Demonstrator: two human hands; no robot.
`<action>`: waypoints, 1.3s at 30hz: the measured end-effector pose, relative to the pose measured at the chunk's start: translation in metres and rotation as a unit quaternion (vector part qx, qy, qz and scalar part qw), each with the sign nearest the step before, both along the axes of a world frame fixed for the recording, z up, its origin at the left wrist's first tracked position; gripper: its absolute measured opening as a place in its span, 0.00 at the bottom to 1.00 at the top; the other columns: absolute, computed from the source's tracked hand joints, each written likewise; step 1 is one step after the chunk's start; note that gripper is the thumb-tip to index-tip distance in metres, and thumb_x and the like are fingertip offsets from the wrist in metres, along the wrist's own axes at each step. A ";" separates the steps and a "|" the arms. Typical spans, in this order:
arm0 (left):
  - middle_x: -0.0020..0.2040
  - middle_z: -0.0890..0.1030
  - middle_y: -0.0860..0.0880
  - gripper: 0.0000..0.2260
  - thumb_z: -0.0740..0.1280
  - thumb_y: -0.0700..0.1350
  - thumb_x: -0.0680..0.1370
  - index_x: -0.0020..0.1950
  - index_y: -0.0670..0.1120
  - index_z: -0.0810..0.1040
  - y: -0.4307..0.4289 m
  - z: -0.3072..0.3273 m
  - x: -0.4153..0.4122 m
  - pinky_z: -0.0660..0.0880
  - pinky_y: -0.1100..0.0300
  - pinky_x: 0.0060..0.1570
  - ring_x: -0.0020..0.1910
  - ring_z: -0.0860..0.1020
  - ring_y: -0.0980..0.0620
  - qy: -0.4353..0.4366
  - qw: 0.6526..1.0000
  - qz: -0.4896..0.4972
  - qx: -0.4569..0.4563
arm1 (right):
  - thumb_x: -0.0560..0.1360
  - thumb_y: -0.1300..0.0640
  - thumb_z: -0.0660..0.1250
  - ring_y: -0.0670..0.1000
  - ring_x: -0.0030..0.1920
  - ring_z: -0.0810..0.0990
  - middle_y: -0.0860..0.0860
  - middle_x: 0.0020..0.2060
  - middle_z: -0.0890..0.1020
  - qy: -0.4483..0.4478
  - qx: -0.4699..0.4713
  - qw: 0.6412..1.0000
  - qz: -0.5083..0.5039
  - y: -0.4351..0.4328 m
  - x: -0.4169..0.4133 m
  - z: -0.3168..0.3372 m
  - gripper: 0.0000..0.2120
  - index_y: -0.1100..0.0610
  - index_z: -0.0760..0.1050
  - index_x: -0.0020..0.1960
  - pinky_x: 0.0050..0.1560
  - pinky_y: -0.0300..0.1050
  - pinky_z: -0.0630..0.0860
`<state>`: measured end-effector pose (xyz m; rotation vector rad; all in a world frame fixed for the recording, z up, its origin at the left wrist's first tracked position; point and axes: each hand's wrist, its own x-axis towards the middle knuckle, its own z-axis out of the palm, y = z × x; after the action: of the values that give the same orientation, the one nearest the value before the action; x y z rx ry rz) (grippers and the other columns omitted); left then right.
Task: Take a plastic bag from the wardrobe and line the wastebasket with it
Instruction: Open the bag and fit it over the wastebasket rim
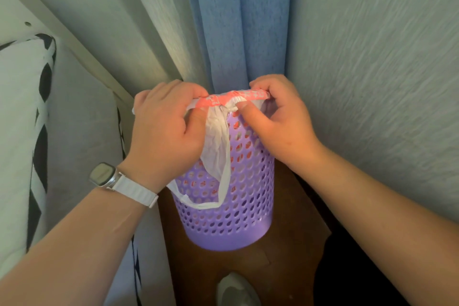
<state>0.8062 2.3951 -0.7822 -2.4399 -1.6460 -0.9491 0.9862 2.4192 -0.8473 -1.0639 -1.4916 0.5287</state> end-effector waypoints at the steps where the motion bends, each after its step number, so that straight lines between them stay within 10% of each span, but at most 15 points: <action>1: 0.43 0.77 0.55 0.07 0.61 0.47 0.78 0.48 0.49 0.78 -0.002 0.001 0.002 0.67 0.48 0.53 0.45 0.76 0.50 0.000 1.000 -0.002 0.000 | 0.71 0.48 0.68 0.54 0.44 0.76 0.47 0.41 0.75 0.000 0.002 1.000 -0.014 -0.001 -0.001 0.001 0.12 0.57 0.74 0.43 0.49 0.61 0.73; 8: 0.47 0.79 0.53 0.13 0.62 0.56 0.76 0.53 0.50 0.80 -0.011 -0.002 0.019 0.65 0.44 0.63 0.50 0.77 0.48 0.049 0.998 0.025 0.040 | 0.70 0.47 0.66 0.52 0.43 0.72 0.47 0.39 0.71 -0.044 0.032 0.995 -0.088 -0.014 -0.010 0.012 0.10 0.52 0.70 0.42 0.51 0.65 0.71; 17: 0.39 0.72 0.52 0.08 0.63 0.50 0.76 0.43 0.46 0.76 0.001 -0.005 0.005 0.70 0.43 0.46 0.40 0.71 0.47 -0.005 0.998 0.020 0.062 | 0.72 0.46 0.68 0.50 0.45 0.75 0.45 0.42 0.74 -0.039 0.016 0.998 -0.050 -0.017 -0.015 0.013 0.11 0.54 0.76 0.46 0.48 0.56 0.73; 34: 0.39 0.76 0.42 0.05 0.64 0.46 0.78 0.46 0.45 0.76 0.003 -0.021 -0.003 0.70 0.42 0.43 0.40 0.74 0.42 -0.022 0.981 -0.011 0.192 | 0.75 0.46 0.68 0.55 0.45 0.77 0.51 0.41 0.78 -0.114 0.108 0.987 -0.029 -0.002 0.011 0.010 0.14 0.58 0.77 0.46 0.58 0.61 0.71; 39: 0.41 0.77 0.42 0.07 0.63 0.46 0.78 0.44 0.44 0.75 0.008 -0.032 -0.005 0.68 0.43 0.46 0.41 0.74 0.40 0.022 0.982 -0.025 0.188 | 0.76 0.49 0.67 0.59 0.38 0.75 0.56 0.36 0.77 -0.151 0.124 0.978 -0.067 0.001 0.012 -0.006 0.14 0.60 0.76 0.42 0.41 0.53 0.69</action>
<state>0.8012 2.4033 -0.8144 -2.2352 -1.2586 -1.0890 0.9981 2.4200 -0.8537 -1.0696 -1.6842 0.0808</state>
